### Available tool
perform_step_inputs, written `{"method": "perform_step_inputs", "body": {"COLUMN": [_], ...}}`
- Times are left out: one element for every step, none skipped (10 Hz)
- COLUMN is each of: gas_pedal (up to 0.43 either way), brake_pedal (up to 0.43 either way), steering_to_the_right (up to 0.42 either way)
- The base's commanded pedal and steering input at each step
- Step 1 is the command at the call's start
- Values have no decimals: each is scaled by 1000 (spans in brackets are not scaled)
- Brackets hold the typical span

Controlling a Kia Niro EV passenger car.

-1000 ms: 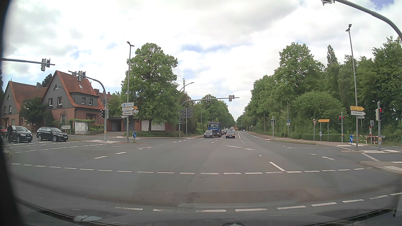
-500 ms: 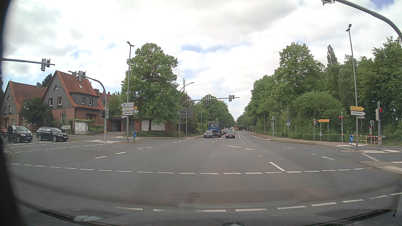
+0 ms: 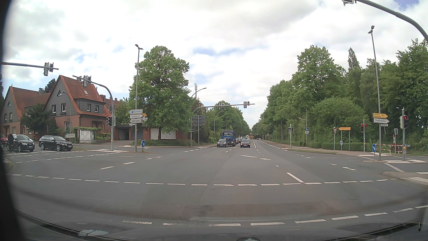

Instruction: Follow the waypoints while adhering to traffic rules and regulations

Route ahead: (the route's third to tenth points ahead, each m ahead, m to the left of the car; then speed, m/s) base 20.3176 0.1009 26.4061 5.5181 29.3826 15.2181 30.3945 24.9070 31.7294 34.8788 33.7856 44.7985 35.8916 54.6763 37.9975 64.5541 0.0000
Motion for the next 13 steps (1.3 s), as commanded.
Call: {"method": "perform_step_inputs", "body": {"gas_pedal": [0,0,0,0,0,0,0,0,0,0,0,0,0], "brake_pedal": [0,0,0,0,0,0,0,0,0,0,0,0,0], "steering_to_the_right": [8,8,8,8,8,8,8,8,8,8,8,8,8]}}
